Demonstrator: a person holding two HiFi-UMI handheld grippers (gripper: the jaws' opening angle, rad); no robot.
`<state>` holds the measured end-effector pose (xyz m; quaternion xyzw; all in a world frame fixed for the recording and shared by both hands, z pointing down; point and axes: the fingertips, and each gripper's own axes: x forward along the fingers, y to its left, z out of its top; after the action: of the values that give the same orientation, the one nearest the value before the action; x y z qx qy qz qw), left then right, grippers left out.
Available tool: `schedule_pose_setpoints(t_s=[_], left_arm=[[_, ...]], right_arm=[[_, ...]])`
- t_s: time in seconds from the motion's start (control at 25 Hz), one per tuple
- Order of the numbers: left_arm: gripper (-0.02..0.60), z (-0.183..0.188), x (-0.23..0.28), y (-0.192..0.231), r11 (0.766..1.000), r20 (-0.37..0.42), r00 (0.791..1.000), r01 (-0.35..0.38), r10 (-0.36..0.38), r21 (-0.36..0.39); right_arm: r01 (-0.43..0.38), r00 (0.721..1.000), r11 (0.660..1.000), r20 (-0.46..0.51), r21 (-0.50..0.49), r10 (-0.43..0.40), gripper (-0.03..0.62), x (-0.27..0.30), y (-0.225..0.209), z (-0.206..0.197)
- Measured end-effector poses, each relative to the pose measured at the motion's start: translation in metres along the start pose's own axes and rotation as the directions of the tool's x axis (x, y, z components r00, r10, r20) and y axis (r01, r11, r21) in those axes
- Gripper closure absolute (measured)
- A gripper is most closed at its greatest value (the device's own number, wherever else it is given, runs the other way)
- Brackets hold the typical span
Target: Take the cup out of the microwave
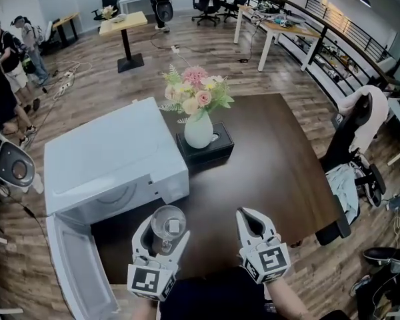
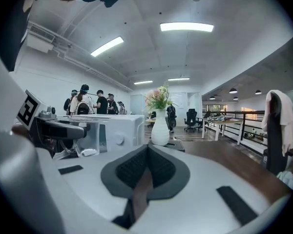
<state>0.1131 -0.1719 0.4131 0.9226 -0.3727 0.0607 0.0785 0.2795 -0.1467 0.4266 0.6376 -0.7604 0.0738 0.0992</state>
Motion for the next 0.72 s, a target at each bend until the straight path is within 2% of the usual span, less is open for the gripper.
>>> schedule_pose_setpoints(t_s=[0.32,0.72], left_arm=[[0.219,-0.012,0.009,-0.011,1.000,-0.015,1.000,0.021,-0.021,0.002],[0.219,-0.018,0.013,-0.008,1.000,-0.023,0.999,0.027,-0.027,-0.014]], right_arm=[[0.083,0.996,0.996,-0.021,0.025,-0.083,0.600,-0.020,-0.020,-0.010],[0.092,0.996,0.993,-0.028,0.075,-0.090,0.602,-0.022,-0.019,-0.015]])
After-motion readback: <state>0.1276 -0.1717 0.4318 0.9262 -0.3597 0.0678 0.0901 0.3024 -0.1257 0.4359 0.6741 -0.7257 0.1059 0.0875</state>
